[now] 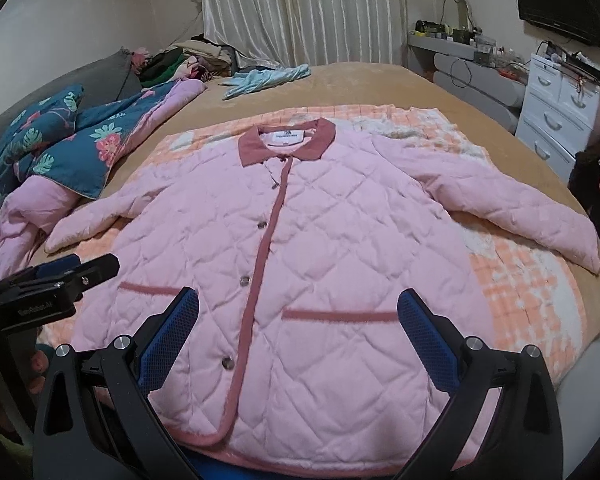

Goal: Fold large clothes
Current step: 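Move the right tool toward the jacket sleeve beside the right tool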

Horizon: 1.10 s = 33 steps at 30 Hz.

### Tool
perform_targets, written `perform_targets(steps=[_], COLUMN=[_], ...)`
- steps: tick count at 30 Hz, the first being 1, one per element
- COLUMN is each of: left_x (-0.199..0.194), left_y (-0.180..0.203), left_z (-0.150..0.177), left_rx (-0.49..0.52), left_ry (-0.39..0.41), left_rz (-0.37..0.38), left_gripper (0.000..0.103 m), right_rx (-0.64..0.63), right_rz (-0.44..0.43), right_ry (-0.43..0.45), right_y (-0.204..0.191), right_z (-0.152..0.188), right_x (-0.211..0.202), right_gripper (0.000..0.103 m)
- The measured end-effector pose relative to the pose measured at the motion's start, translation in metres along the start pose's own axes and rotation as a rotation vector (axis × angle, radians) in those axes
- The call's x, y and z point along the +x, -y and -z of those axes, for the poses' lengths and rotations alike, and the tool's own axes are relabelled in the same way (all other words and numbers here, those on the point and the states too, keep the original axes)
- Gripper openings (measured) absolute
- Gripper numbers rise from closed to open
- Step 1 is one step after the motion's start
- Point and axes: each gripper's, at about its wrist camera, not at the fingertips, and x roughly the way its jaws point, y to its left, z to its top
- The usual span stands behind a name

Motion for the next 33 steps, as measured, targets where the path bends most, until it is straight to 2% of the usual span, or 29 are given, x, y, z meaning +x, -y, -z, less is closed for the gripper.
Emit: perform_targets(steps=[12,20,25,33], left_x=[0.020,0.041,0.062,0.091], left_y=[0.004,0.009,0.016,0.037], left_z=[-0.040,-0.070,-0.088,-0.111], left_rx=[0.001,0.006,0.019,0.040], left_ry=[0.001,-0.015,-0.045,-0.043], left_rz=[0.010,0.020,0.011,0.033], left_gripper=[0.095,0.095,0.095,0.095], right_rx=[0.018,0.042,0.092,0.179], right_rz=[-0.008,0.018,0.049,0.114], right_ry=[-0.005,0.017,0.025,0.038], right_y=[0.007,0.025,0.049,0.099], right_z=[-0.041,-0.073,-0.090,-0.108], right_x=[0.026,0.043,0.057,0.077], right_gripper=[0.099,0.099,0.099,0.099])
